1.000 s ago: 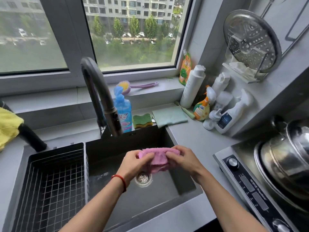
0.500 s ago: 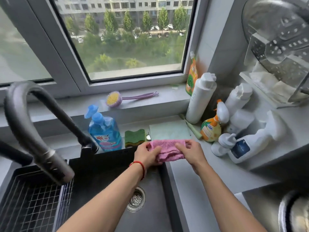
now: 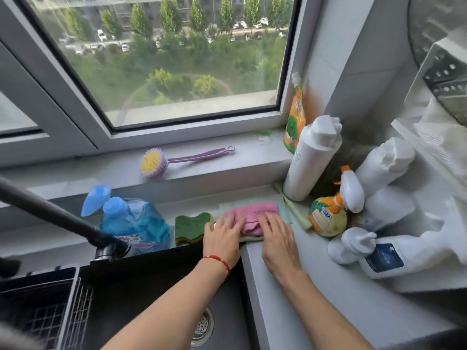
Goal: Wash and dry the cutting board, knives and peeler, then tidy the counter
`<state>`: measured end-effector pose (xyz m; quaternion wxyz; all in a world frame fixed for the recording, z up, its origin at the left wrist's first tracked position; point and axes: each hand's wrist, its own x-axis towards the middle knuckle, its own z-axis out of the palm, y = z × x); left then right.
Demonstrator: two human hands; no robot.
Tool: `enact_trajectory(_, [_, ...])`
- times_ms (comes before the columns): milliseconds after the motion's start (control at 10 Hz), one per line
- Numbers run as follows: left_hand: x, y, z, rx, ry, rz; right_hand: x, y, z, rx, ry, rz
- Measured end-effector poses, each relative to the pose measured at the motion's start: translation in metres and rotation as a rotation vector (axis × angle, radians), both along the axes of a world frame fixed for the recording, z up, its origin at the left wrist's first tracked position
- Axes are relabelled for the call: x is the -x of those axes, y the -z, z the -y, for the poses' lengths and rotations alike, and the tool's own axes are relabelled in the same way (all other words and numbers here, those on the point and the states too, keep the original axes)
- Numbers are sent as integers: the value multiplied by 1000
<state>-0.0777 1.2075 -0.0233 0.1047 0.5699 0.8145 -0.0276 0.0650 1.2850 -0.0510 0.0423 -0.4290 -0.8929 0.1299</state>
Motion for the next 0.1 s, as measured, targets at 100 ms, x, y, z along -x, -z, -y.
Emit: enact_trajectory(100, [-16, -19, 22, -34, -16, -5, -3, -7, -3, 42, 3, 19])
